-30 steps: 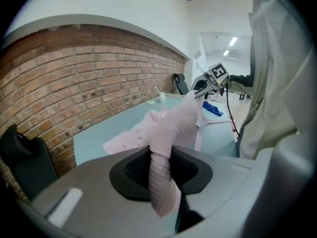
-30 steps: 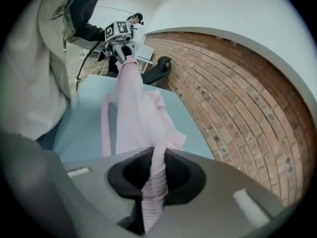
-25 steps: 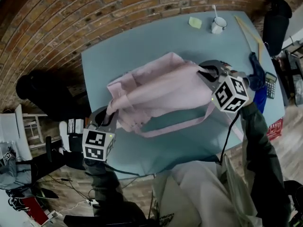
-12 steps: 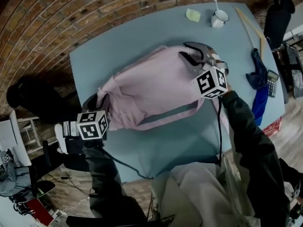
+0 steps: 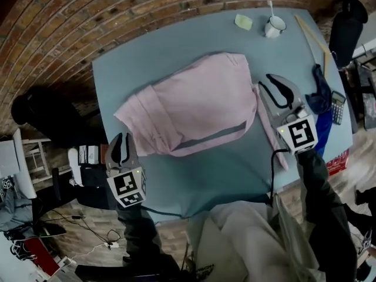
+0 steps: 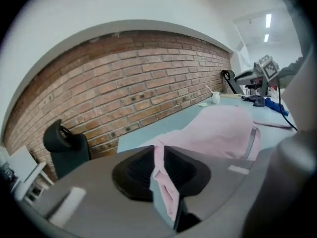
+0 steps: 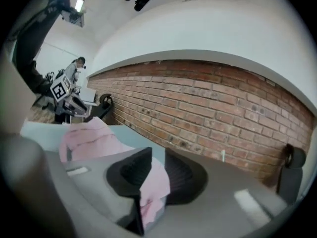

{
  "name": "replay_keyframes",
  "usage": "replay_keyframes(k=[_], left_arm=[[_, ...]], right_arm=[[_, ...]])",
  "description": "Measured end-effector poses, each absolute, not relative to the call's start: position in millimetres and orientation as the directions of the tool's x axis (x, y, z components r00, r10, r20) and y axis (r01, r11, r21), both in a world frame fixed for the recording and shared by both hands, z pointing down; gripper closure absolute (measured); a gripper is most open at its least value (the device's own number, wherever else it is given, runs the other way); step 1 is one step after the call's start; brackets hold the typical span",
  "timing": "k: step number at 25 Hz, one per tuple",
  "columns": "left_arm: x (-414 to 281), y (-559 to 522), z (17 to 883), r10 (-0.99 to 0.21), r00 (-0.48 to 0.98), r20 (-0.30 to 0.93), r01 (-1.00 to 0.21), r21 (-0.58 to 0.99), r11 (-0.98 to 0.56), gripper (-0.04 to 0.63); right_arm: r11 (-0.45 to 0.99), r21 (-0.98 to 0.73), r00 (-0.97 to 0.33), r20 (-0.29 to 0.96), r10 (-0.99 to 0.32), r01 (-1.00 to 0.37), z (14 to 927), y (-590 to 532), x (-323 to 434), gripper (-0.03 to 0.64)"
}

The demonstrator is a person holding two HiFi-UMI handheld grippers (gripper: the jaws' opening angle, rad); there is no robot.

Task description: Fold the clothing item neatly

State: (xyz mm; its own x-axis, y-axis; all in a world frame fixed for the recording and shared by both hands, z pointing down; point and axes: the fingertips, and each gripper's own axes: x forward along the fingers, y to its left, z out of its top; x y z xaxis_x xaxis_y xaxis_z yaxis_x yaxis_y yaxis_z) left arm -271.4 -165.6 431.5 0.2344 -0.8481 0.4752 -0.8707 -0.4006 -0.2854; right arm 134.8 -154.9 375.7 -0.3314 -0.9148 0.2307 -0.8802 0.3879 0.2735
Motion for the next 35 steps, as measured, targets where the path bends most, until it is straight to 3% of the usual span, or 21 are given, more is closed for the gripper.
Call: replay_keyframes(k=[1,3,9,16,25,35], left_arm=[[-265,-149,425,-0.864,0.226,0.45,-0.876,-0.294,-0.383,0.566],[-241,-112,419,-0.858,0.267,0.439,-0.886,-0.239,-0.398,0.589],[-163,-27,446,-0.796,0.382,0.469,-0.895,-0.027,-0.445,0.589],[-138,23,445,-0.782,0.441,0.44,-0.88,0.043,-0.473,0.589],[-139,53,432,-0.833,0.365,0.415,-0.92,0.021,-0.392,0.589],[-111,78,432,-0.847,0.342,0.407,-0.931,0.023,-0.365,0.589]], right_arm=[[0.401,0.222,-0.346,0.248,-0.905,-0.889,376,-136,131,0.563],[0.417,0.119,-0.371,0.284,-0.884,-0.901,382,-96,119,0.615],[0.412,0.017,-0.376,0.375,-0.847,-0.911,430,-1,82,0.615],[0.472,0.013,-0.436,0.361,-0.824,-0.882,440,54,38,0.616],[0.525,0.007,-0.489,0.35,-0.799,-0.851,440,80,56,0.615],[0.489,0.012,-0.453,0.357,-0.817,-0.872,441,107,105,0.615]])
